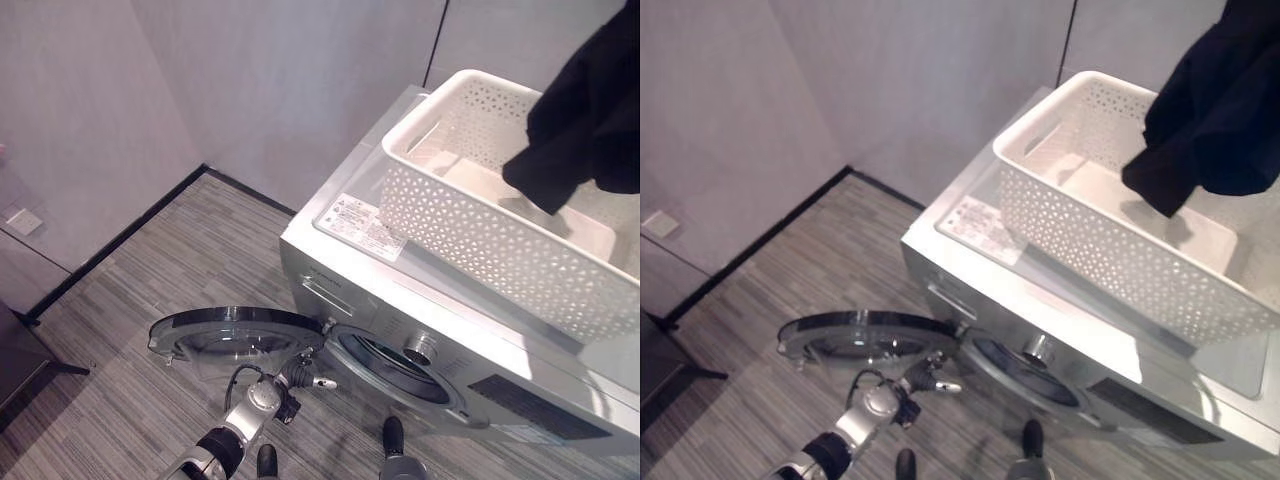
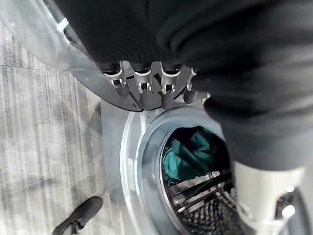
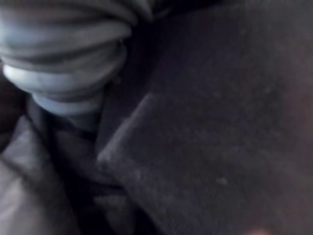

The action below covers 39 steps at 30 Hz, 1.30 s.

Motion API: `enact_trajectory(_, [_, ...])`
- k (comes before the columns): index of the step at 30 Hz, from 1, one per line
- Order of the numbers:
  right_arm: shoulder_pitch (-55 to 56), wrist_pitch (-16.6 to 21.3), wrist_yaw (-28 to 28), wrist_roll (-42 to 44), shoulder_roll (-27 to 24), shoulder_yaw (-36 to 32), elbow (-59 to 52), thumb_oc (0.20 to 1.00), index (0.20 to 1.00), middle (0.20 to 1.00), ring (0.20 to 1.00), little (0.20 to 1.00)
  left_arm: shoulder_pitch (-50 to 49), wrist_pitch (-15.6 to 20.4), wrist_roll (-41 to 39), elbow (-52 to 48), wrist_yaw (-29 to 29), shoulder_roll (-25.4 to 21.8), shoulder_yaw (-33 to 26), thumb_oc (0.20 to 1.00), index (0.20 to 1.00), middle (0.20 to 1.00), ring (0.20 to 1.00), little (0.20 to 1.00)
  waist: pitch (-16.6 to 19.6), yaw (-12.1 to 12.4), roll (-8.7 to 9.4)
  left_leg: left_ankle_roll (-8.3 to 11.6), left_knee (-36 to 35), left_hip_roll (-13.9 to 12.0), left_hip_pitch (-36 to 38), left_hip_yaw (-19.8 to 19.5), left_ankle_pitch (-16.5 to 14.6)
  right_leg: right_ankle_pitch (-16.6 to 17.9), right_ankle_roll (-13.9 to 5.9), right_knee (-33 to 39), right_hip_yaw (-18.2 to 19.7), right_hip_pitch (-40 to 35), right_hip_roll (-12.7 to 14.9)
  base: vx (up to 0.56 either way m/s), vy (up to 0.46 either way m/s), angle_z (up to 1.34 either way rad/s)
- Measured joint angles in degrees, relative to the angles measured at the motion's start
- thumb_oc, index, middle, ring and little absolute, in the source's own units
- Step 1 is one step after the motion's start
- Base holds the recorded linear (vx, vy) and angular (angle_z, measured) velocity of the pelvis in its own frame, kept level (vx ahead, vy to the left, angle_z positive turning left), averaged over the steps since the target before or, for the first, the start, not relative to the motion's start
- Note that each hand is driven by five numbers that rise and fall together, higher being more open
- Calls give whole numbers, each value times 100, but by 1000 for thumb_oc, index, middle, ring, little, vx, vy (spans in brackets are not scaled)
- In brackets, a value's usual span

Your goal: Grab the laundry basket,head to the washer,open it,put in the laundry and shut it.

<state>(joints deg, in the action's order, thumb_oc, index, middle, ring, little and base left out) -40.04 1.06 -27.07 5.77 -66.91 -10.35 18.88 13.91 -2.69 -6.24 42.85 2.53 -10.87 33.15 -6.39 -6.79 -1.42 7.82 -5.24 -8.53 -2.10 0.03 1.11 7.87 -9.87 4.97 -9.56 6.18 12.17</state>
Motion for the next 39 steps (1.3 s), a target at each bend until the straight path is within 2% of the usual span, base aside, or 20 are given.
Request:
enact_trajectory(5, [442, 6, -367, -13, 84, -568, -486, 200, 200, 200, 200, 200, -3, -1, 13, -4, -123, 32, -45, 1000, 1000, 1000, 1000, 1000, 25, -115, 11, -40, 0, 21, 91, 81, -32, 16, -14, -1, 130, 0, 8, 8, 23, -12])
enact_trajectory(9, [1020, 8, -677, -478, 131, -1182, -1145, 200, 200, 200, 200, 200, -31, 0, 59, 0, -237, 38, -164, 1000, 1000, 1000, 1000, 1000, 41, -222, -3, -28, -2, 26, 114, 103, -47, 20, -17, -1, 147, -8, 12, 13, 27, -4])
enact_trajectory(13, [1648, 3, -963, -1076, 550, -1748, -1761, 200, 200, 200, 200, 200, -134, 1, 95, 132, -348, 118, -238, 1000, 1000, 1000, 1000, 1000, 233, -284, 46, -30, -5, 28, 214, 256, -100, 24, -23, 0, 286, -3, 6, 13, 17, -15])
enact_trajectory(17, [2190, -36, -1160, -1373, 851, -2019, -1891, 200, 200, 200, 200, 200, -255, 5, 240, 185, -413, 148, -283, 1000, 1000, 1000, 1000, 1000, 429, -379, 95, -39, -9, 43, 301, 370, -129, 23, -37, 1, 410, 1, 9, 15, 16, -14])
enact_trajectory(27, [3710, -698, -1544, -3035, 949, -2947, -2103, 200, 200, 200, 200, 200, -357, 124, 513, 560, -622, 271, -446, 1000, 1000, 1000, 1000, 1000, 557, -547, 13, -51, -39, 61, 353, 548, -153, 42, -87, 2, 596, 80, 10, 11, 3, -10])
enact_trajectory(33, [4107, -1098, -1771, -3825, 1029, -3235, -2081, 200, 200, 200, 200, 200, -508, 137, 739, 691, -618, 297, -483, 1000, 1000, 1000, 1000, 1000, 621, -658, -83, -49, -41, 67, 405, 633, -185, 18, -120, 4, 670, 85, 8, 13, -6, -6])
enact_trajectory(39, [4264, -1299, -1818, -4061, 1176, -3346, -2044, 200, 200, 200, 200, 200, -483, 141, 760, 790, -623, 428, -489, 1000, 1000, 1000, 1000, 1000, 697, -708, -165, -78, -42, 84, 416, 713, -216, 16, -116, 5, 765, 142, 10, 7, -4, -7])
